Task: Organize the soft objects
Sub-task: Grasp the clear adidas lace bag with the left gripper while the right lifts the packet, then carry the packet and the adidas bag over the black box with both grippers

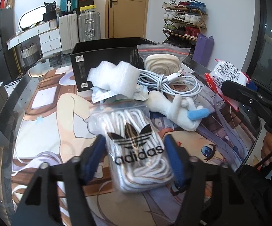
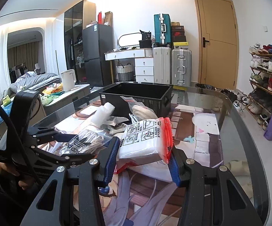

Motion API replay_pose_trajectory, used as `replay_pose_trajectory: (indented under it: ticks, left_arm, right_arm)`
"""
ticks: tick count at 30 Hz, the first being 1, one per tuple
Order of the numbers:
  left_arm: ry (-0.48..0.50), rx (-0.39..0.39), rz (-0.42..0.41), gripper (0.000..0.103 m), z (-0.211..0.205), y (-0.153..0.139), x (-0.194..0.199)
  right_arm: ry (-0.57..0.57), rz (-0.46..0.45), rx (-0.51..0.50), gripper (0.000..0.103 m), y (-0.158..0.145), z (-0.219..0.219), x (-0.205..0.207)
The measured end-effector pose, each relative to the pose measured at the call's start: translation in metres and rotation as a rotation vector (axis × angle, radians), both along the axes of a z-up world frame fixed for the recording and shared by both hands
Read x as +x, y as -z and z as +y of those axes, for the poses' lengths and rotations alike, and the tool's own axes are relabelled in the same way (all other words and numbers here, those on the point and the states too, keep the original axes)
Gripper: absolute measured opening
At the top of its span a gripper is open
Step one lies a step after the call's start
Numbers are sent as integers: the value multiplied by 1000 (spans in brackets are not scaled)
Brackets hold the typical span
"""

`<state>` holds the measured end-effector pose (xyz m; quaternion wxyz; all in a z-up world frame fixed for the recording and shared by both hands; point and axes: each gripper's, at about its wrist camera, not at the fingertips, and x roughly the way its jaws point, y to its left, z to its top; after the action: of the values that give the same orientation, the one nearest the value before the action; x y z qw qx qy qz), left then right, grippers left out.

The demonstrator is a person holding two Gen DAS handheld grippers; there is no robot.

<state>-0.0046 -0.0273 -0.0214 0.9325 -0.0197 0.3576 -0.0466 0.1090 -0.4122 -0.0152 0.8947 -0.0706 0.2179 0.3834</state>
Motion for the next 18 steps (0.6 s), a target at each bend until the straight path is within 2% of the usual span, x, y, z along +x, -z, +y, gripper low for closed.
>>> replay_pose_trajectory:
  ticks: [1,4,10,18]
  left_arm:
    - [-7,2,-1,51,1,0,0]
    - [-12,-2,-4,44,5,-1,-2]
    - [7,-25,-11,42,7,-5,-9]
    - [52,-58,-96,42,4,-24,-26]
  right_arm:
    - [-4,-3,0,48,-1,1,-1]
    - [-14,-9,3,48,-2,5,-4]
    - [-19,-16,22,48,-5,6,-4]
    - [-14,-29,52,48,-10,2,-4]
